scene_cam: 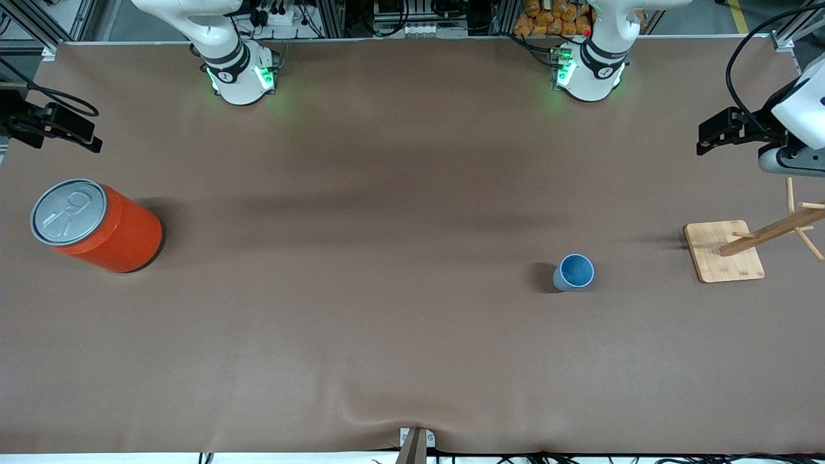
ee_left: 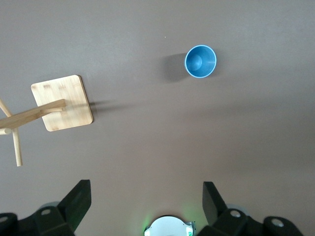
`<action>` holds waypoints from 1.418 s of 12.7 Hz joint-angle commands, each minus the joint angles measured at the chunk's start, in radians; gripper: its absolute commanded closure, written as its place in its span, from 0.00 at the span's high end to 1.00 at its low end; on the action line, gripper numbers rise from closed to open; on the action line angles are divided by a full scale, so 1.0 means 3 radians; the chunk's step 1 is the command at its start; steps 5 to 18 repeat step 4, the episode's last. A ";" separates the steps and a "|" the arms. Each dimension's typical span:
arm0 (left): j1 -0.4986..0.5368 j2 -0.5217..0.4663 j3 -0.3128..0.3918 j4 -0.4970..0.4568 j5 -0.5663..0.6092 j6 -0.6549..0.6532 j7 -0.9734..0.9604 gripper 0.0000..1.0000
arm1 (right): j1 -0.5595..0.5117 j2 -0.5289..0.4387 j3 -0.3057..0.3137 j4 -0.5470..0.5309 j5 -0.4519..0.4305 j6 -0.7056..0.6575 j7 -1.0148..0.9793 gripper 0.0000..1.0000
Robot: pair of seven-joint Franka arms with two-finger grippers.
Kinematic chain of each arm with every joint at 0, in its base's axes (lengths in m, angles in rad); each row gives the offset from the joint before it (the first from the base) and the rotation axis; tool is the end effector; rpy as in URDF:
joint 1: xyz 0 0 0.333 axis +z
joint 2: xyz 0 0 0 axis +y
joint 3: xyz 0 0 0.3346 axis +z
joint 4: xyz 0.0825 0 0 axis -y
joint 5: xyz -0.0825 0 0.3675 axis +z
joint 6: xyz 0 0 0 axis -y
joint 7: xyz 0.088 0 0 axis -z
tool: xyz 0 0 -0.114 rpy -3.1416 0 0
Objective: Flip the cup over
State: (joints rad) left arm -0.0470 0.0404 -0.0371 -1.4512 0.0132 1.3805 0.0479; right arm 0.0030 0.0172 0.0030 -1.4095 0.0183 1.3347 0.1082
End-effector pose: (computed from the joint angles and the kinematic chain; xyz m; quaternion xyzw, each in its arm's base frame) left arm 0.5289 -0.0424 0.6523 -0.9963 0.0650 0.0554 0.0068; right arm 0.5172 0.0055 0.6790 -0.9977 0.0493 0.0464 0.0064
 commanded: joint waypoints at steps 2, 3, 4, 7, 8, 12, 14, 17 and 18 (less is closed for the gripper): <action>0.0044 -0.0068 -0.0035 -0.0061 -0.0018 0.0051 0.0009 1.00 | -0.0020 0.0004 0.0026 0.0061 -0.0030 -0.0067 -0.0018 1.00; 0.0044 -0.0058 -0.0035 -0.0051 -0.0018 0.0051 0.0009 1.00 | -0.0020 0.0004 0.0026 0.0061 -0.0030 -0.0072 -0.0018 1.00; 0.0039 -0.0058 -0.0035 -0.0051 -0.0018 0.0051 0.0009 1.00 | -0.0020 0.0004 0.0026 0.0061 -0.0030 -0.0067 -0.0018 1.00; 0.0039 -0.0058 -0.0035 -0.0051 -0.0018 0.0051 0.0009 1.00 | -0.0020 0.0004 0.0026 0.0061 -0.0030 -0.0067 -0.0018 1.00; 0.0039 -0.0058 -0.0035 -0.0051 -0.0018 0.0051 0.0009 1.00 | -0.0020 0.0004 0.0026 0.0061 -0.0030 -0.0067 -0.0018 1.00; 0.0039 -0.0058 -0.0035 -0.0051 -0.0018 0.0051 0.0009 1.00 | -0.0020 0.0004 0.0026 0.0061 -0.0030 -0.0067 -0.0018 1.00; 0.0039 -0.0058 -0.0035 -0.0051 -0.0018 0.0051 0.0009 1.00 | -0.0020 0.0004 0.0026 0.0061 -0.0030 -0.0067 -0.0018 1.00; 0.0039 -0.0058 -0.0035 -0.0051 -0.0018 0.0051 0.0009 1.00 | -0.0020 0.0004 0.0026 0.0061 -0.0030 -0.0067 -0.0018 1.00; 0.0039 -0.0058 -0.0035 -0.0051 -0.0018 0.0051 0.0009 1.00 | -0.0020 0.0004 0.0026 0.0061 -0.0030 -0.0067 -0.0018 1.00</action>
